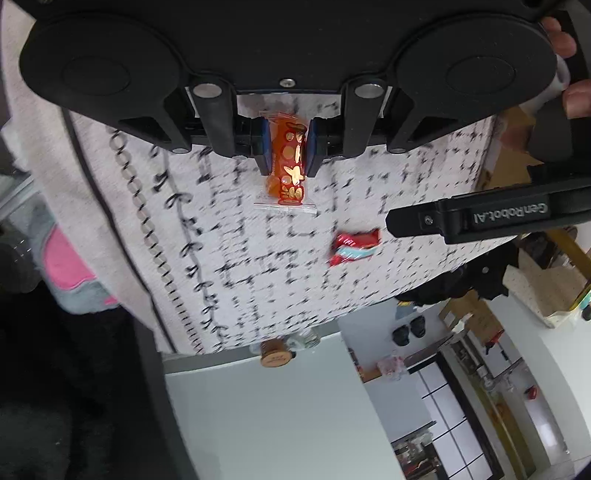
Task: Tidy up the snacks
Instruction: 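Lower the open left gripper toward the red-and-teal bar while the right holds the orange packet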
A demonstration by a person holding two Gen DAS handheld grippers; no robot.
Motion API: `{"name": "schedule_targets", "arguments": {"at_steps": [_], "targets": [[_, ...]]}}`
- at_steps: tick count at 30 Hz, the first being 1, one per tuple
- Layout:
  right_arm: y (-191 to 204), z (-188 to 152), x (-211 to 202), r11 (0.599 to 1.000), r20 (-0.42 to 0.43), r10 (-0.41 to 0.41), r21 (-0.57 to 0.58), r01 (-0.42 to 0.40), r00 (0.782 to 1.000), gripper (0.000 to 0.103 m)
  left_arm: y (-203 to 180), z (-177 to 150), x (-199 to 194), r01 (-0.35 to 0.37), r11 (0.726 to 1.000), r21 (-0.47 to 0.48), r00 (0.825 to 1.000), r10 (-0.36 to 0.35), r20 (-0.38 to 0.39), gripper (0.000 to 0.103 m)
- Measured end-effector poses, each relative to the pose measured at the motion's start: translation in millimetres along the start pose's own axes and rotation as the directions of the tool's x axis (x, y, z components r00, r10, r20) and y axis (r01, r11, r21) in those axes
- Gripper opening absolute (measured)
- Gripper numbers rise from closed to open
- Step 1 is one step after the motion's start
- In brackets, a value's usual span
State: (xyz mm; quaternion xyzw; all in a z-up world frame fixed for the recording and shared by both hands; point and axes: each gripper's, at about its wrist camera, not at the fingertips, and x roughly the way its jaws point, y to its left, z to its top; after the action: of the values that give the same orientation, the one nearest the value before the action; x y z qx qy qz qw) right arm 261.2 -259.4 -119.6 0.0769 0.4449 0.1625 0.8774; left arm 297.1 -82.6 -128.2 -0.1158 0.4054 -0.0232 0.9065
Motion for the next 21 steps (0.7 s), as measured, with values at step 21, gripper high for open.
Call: {"name": "schedule_targets", "arguments": {"at_steps": [21], "targets": [[-22.8, -6.4, 20.3, 1.000, -0.040, -0.013, -0.001, 0.013, 0.999, 0.019, -13.6, 14.6, 81.8, -0.043, 0.997, 0.060, 0.999, 0.042, 0.011, 0.085]]}}
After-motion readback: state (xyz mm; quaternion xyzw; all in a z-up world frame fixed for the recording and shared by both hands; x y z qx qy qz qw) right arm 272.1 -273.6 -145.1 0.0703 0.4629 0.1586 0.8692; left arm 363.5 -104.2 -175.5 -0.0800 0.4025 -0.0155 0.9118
